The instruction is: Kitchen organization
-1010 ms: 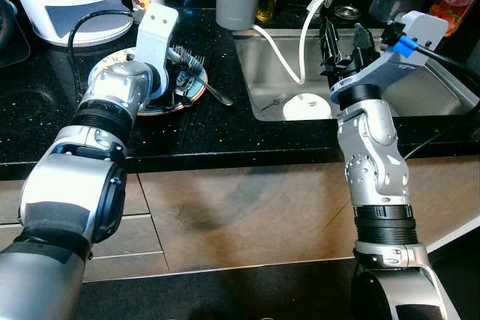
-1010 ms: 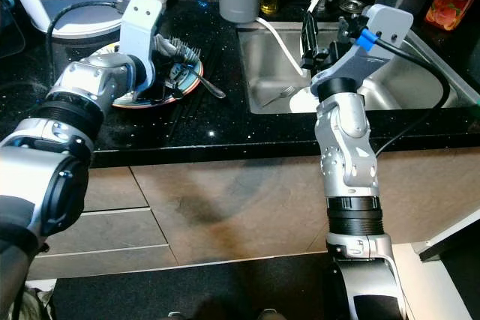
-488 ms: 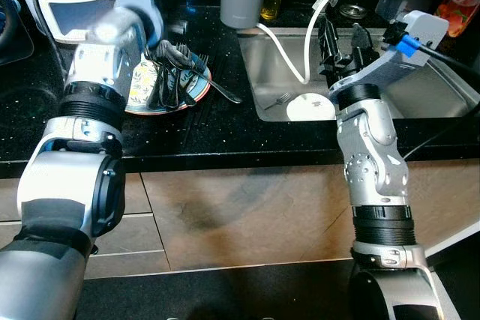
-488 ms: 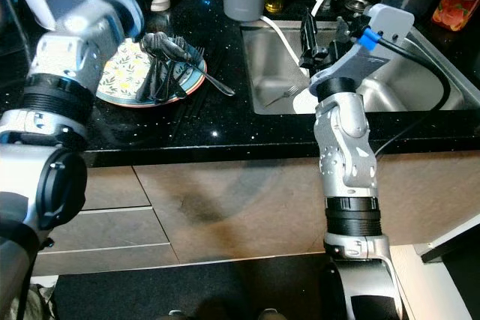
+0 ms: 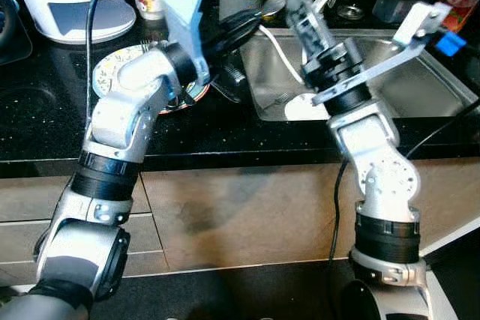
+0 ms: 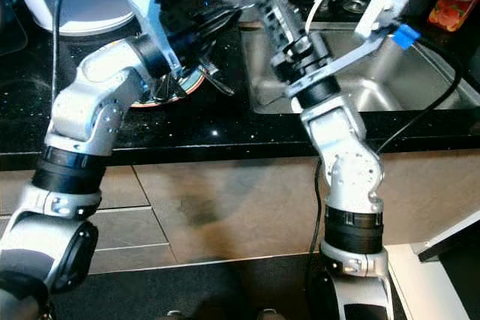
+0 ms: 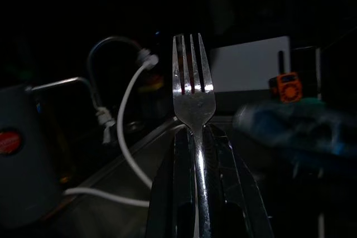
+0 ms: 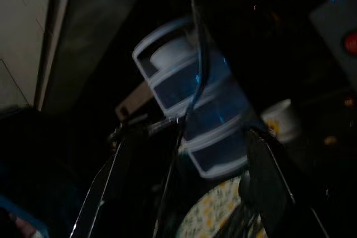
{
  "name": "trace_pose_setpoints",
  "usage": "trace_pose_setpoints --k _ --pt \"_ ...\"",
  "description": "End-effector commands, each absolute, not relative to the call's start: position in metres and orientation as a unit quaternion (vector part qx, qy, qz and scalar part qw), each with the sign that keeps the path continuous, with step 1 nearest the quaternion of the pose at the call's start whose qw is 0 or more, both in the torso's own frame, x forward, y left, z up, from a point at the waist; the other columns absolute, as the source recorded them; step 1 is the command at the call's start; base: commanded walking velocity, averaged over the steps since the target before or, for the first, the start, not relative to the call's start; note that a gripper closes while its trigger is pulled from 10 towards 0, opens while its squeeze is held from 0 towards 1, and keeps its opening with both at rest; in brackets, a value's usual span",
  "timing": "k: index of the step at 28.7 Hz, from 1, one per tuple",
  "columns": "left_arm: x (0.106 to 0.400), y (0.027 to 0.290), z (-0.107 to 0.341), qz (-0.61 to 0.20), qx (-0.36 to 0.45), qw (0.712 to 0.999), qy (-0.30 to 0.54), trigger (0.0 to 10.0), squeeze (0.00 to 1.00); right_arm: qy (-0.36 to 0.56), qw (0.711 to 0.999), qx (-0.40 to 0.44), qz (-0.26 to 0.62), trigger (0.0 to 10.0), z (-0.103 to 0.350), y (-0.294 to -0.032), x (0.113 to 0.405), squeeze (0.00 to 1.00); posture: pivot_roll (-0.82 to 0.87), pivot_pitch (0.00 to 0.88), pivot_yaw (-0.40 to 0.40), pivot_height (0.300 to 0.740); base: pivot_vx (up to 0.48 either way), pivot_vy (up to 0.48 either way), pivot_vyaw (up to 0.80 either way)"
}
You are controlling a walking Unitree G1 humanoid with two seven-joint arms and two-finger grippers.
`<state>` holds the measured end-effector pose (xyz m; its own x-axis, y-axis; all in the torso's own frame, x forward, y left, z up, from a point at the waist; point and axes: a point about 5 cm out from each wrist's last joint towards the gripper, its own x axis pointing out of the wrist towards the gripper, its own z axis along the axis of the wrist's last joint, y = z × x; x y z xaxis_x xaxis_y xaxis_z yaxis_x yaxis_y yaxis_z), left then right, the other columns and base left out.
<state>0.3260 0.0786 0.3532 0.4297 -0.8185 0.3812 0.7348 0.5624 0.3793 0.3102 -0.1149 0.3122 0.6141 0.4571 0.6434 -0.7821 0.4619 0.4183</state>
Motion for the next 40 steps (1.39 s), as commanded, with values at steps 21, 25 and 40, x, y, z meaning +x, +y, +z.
trace_pose_setpoints --k 21,25,40 --pt "0.311 0.073 0.326 -0.489 0.147 0.831 -0.219 10.0 0.0 -0.215 0.821 0.392 0.354 0.0 0.316 -0.135 0.314 0.0 0.11 0.086 -0.067 0.74 0.0 0.0 0.0" --pt "0.311 0.074 0.329 -0.481 0.149 0.834 -0.225 10.0 0.0 -0.212 0.819 0.396 0.356 0.0 0.316 -0.135 0.314 0.0 0.11 0.087 -0.068 0.74 0.0 0.0 0.0" --pt "0.317 0.075 0.329 -0.451 0.136 0.852 -0.227 10.0 1.0 -0.223 0.865 0.363 0.265 0.0 0.313 -0.149 0.33 0.0 0.11 0.091 -0.068 0.74 0.0 0.0 0.0"
